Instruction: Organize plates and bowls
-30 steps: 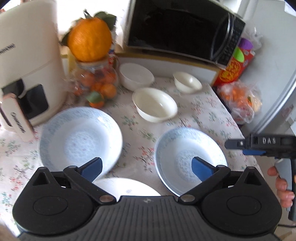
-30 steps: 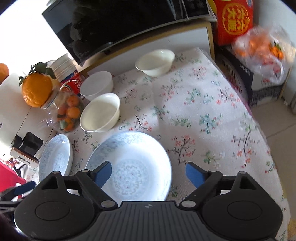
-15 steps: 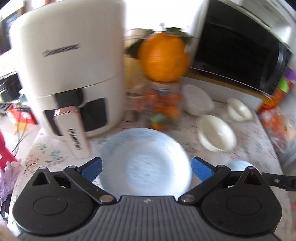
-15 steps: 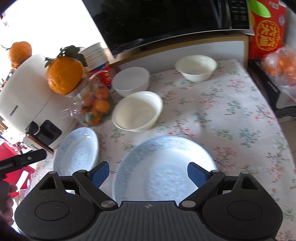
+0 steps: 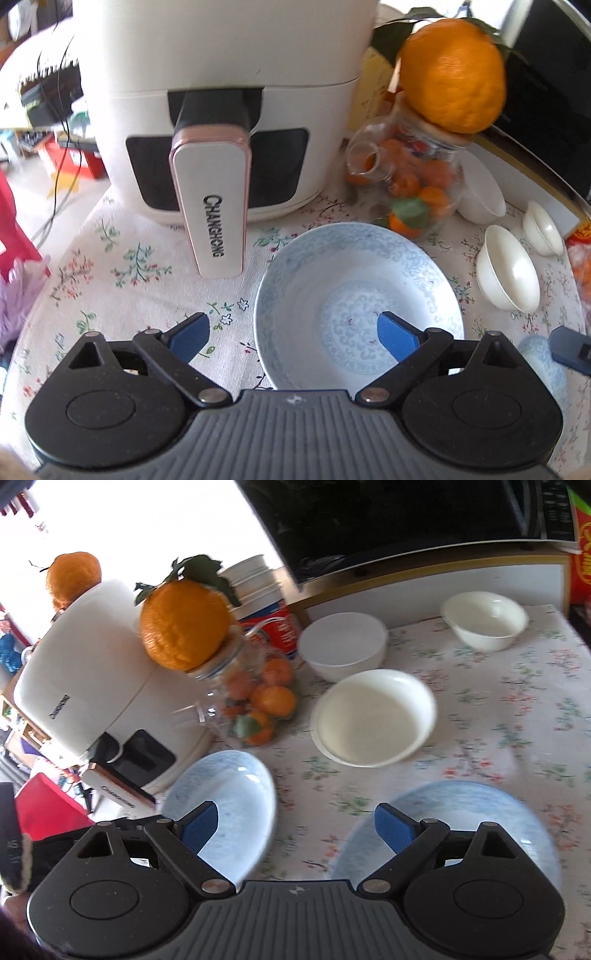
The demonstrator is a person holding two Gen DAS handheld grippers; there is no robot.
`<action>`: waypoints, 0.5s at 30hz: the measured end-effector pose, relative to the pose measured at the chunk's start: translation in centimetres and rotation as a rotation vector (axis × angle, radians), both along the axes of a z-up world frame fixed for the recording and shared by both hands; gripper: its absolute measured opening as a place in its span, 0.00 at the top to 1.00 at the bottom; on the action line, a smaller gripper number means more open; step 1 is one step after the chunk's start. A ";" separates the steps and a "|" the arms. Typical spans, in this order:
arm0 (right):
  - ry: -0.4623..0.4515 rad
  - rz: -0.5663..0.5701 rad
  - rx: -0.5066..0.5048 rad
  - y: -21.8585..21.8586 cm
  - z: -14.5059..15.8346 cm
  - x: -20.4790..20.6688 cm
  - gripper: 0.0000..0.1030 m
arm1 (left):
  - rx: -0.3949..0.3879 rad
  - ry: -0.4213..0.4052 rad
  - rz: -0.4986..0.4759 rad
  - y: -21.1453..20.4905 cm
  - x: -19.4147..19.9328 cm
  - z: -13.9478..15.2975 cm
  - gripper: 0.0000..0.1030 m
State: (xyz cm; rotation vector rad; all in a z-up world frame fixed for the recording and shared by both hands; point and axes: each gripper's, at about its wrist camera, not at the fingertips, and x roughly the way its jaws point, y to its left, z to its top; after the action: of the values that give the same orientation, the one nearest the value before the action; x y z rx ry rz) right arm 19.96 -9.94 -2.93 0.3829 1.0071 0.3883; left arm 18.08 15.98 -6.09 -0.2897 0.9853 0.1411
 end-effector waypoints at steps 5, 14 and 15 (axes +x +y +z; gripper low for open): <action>0.020 0.044 0.061 1.8 -1.0 0.5 0.13 | -0.005 0.019 0.039 0.5 0.6 -0.8 0.13; 0.096 0.009 0.141 2.8 -3.2 1.5 0.15 | -0.091 0.036 0.102 1.7 0.9 -1.5 0.25; 0.102 0.004 0.154 2.8 -3.4 1.6 0.16 | -0.099 0.036 0.109 1.9 0.9 -1.5 0.27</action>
State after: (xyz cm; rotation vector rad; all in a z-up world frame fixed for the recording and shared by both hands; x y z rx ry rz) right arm 21.55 -7.14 -6.32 0.5434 1.0808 0.4551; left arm 18.98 17.87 -7.54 -0.4328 1.0137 0.1981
